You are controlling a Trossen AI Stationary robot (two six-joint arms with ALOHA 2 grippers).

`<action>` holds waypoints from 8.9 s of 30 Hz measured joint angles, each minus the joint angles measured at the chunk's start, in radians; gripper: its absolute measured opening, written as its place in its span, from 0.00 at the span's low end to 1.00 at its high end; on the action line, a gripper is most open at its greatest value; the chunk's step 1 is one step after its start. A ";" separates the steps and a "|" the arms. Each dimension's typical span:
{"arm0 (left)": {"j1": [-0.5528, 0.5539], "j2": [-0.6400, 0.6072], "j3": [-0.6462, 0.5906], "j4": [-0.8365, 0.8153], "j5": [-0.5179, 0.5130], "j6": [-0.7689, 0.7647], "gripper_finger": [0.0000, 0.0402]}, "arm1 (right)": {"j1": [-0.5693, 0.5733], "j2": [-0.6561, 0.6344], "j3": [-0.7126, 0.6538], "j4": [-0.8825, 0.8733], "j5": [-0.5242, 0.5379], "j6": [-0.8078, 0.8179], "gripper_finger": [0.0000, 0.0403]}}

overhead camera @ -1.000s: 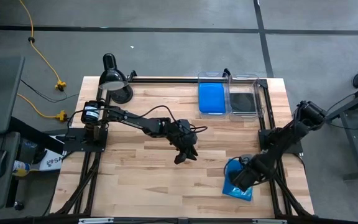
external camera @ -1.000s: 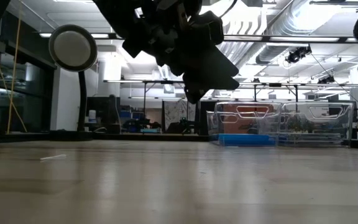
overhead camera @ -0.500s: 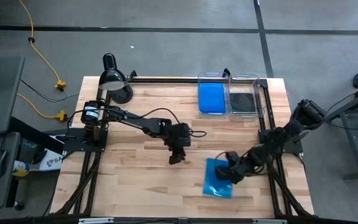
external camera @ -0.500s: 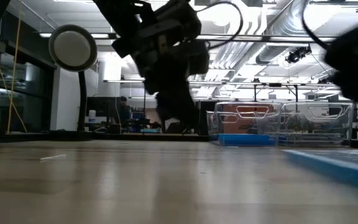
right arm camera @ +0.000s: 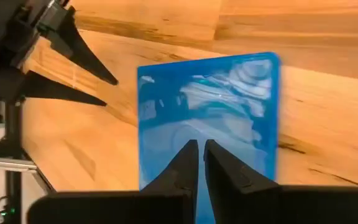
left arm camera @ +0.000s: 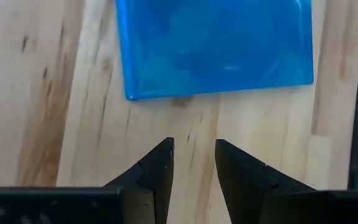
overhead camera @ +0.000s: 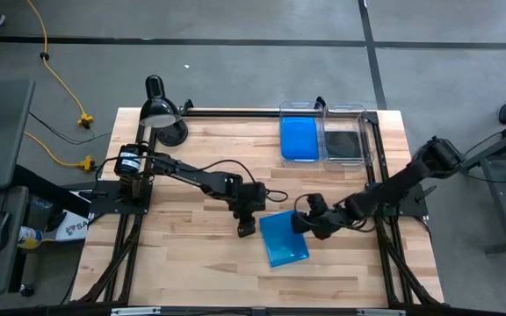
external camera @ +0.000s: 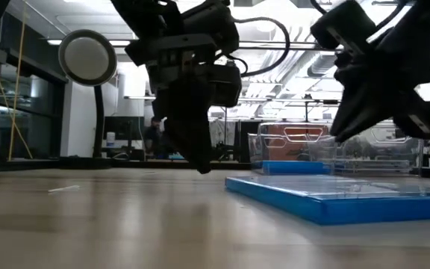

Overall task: Pick & place jewel cases by type
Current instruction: Put the blue CD case into the left transparent bin

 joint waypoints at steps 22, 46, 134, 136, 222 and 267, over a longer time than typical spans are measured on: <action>-0.090 0.000 0.000 0.057 -0.183 -0.696 0.29 | 0.002 -0.101 0.001 -0.397 -0.123 -0.058 0.46; -0.276 0.127 0.003 0.284 -0.611 -1.287 0.29 | 0.022 0.038 0.002 -0.300 -0.027 -0.163 0.59; -0.125 0.132 -0.003 0.384 -0.542 -0.730 0.29 | 0.073 0.010 0.000 0.004 0.021 -0.157 0.09; -0.102 0.113 -0.003 0.362 -0.519 -0.636 0.29 | 0.073 0.010 0.000 0.007 0.030 -0.162 0.04; 0.015 -0.943 0.000 -0.341 -0.693 0.591 0.29 | -1.237 0.124 1.043 -0.961 -0.464 -1.249 0.00; 0.015 -1.922 -0.883 -0.011 -0.444 0.360 0.29 | -1.300 0.119 0.282 -0.204 -0.780 -0.991 0.00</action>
